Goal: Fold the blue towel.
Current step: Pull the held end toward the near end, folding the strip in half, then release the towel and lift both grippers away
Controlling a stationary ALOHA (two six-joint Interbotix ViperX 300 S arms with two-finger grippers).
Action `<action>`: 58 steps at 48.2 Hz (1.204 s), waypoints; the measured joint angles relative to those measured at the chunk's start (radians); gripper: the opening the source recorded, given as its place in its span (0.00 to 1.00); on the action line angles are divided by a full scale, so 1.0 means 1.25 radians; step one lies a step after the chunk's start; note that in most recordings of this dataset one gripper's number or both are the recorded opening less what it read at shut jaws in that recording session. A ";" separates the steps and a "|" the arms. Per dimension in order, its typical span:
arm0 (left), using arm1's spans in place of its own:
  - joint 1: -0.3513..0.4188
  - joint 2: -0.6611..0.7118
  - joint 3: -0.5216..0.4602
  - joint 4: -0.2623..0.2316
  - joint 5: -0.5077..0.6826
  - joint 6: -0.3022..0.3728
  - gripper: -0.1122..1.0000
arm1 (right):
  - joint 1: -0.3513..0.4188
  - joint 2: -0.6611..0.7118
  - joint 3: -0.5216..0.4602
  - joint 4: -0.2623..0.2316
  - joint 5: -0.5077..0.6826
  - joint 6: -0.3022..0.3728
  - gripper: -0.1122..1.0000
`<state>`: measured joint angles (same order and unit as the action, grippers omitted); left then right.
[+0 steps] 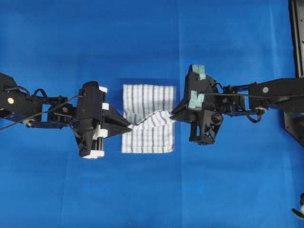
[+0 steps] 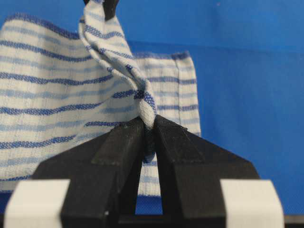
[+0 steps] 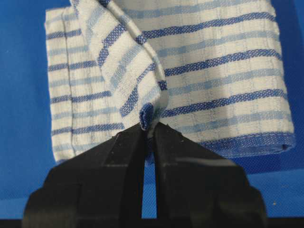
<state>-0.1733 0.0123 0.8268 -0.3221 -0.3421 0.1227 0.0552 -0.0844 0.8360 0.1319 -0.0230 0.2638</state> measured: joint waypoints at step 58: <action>-0.036 0.034 0.000 0.000 0.010 -0.018 0.64 | 0.102 0.072 -0.028 0.059 -0.015 -0.009 0.89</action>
<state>-0.2178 0.0552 0.8268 -0.3221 -0.3298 0.0997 0.1825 0.0061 0.8007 0.2056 -0.0414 0.2531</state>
